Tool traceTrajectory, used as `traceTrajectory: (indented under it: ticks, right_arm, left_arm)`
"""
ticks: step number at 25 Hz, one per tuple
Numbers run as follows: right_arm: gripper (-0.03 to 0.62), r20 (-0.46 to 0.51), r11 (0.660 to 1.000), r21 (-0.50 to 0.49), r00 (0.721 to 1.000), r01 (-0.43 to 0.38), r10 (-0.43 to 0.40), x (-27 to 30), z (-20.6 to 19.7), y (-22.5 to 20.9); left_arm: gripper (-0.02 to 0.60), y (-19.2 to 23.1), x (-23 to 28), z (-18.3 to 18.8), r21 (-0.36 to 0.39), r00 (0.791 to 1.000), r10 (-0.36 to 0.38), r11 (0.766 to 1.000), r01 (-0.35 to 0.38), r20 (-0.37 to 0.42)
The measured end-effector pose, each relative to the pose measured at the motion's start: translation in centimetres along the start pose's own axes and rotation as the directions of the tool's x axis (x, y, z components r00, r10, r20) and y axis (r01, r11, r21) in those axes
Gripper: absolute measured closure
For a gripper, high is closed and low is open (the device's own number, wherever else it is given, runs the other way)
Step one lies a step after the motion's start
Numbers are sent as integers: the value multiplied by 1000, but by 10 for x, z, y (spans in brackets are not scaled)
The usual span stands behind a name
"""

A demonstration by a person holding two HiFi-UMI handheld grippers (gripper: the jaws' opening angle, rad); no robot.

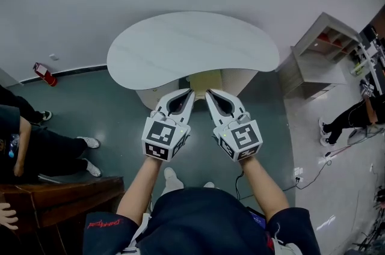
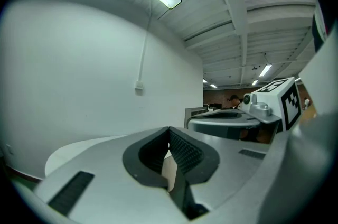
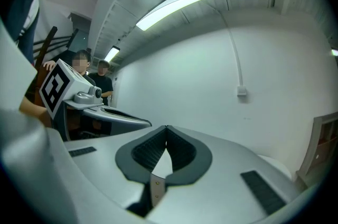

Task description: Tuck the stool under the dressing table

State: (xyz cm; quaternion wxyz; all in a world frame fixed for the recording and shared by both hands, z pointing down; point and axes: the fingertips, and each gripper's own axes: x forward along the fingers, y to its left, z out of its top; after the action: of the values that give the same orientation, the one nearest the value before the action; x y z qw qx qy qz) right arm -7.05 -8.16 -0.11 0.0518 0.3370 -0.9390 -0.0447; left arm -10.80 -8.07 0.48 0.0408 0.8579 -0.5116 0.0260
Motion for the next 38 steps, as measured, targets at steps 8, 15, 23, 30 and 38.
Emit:
traceTrajectory:
  ticks: [8,15,23,30,38]
  right_arm:
    - [577,46,1000,0,999,-15,15,-71,9,-14]
    - [577,73,999,-14,996,-46,47,-132,9,-15]
    - [577,90,998,-12,994,-55,56,-174,10,-13]
    - [577,104,999,-16,994,-42,43,-193,9,-12]
    - [577,110,999,-15,993,-33,34,-206,9,-12]
  left_arm:
    - [565,-71,-13,4,21,999,42,999,-43,20]
    - [565,-131,-24,7,46,996,82,995,-84,39]
    - [565,-169,-38,13,59,993,107,992,-110,53]
    - [565,-186,-44,14,67,991,111,991,-116,72]
    - [565,-197,-47,14,68,991,111,991,-116,78]
